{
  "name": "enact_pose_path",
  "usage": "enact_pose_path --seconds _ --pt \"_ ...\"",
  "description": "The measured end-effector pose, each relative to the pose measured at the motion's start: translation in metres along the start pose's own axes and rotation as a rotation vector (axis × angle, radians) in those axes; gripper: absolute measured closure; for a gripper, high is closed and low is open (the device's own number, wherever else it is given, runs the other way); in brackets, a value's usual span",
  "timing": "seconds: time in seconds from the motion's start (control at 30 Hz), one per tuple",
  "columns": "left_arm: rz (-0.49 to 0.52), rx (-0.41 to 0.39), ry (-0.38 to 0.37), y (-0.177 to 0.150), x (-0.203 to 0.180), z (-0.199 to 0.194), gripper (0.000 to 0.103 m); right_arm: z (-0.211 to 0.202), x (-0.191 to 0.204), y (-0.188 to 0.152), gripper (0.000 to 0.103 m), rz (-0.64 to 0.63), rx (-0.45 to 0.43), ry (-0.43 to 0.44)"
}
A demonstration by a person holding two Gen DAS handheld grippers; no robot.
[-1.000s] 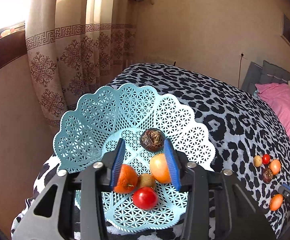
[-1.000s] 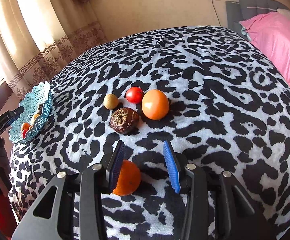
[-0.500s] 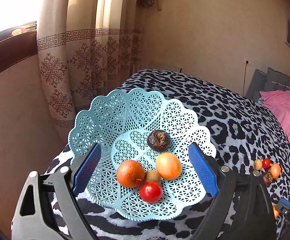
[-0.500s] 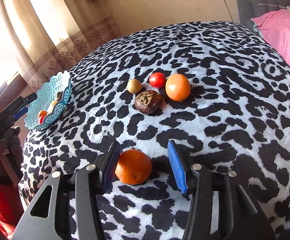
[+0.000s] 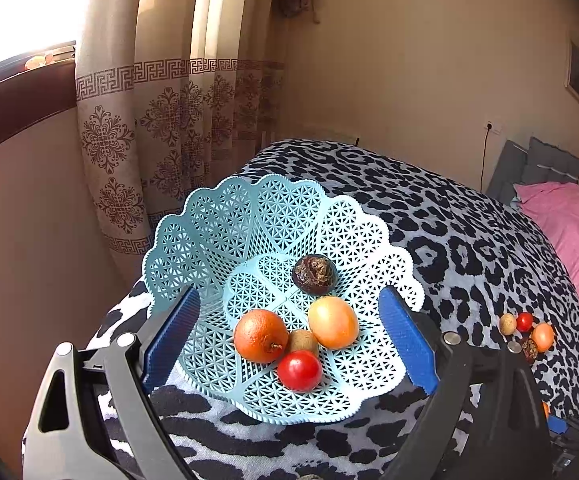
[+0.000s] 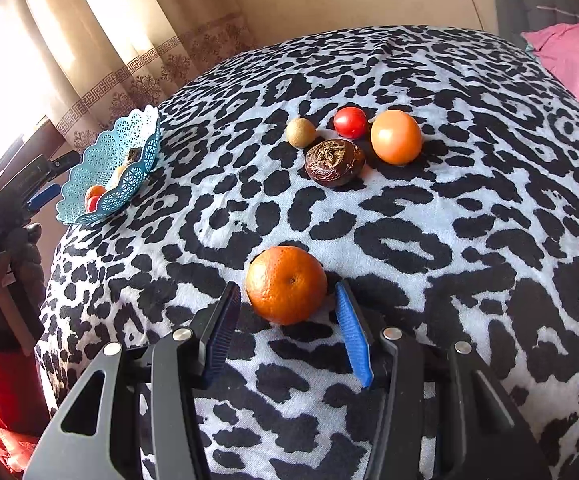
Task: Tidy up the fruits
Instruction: 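Carry the tangerine into the blue basket and open the right tool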
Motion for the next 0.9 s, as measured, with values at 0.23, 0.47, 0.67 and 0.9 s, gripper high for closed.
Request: enact_pose_path --seconds 0.23,0.47,0.67,0.9 --pt "-0.009 0.002 -0.004 -0.002 0.004 0.000 0.011 0.006 0.002 0.006 0.062 -0.016 0.006 -0.031" --pt "-0.044 -0.001 0.009 0.001 0.020 0.002 0.011 0.001 0.014 0.022 0.063 -0.033 -0.030 -0.032" --pt "-0.088 -0.017 0.019 0.008 0.037 -0.001 0.011 0.011 0.054 0.052 0.063 -0.121 -0.051 0.014" --pt "-0.108 -0.026 0.048 0.009 0.051 -0.003 0.010 0.041 0.118 0.080 0.063 -0.222 -0.054 0.096"
Point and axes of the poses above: each gripper's, at about its wrist camera, not at the fingertips, and z roughly the way its jaws point, x to its left, y to its top, the point moved 10 cm from there along z, roughly the way its jaws point, and after that the axes turned 11 degrees about y, right-handed, at the moved point
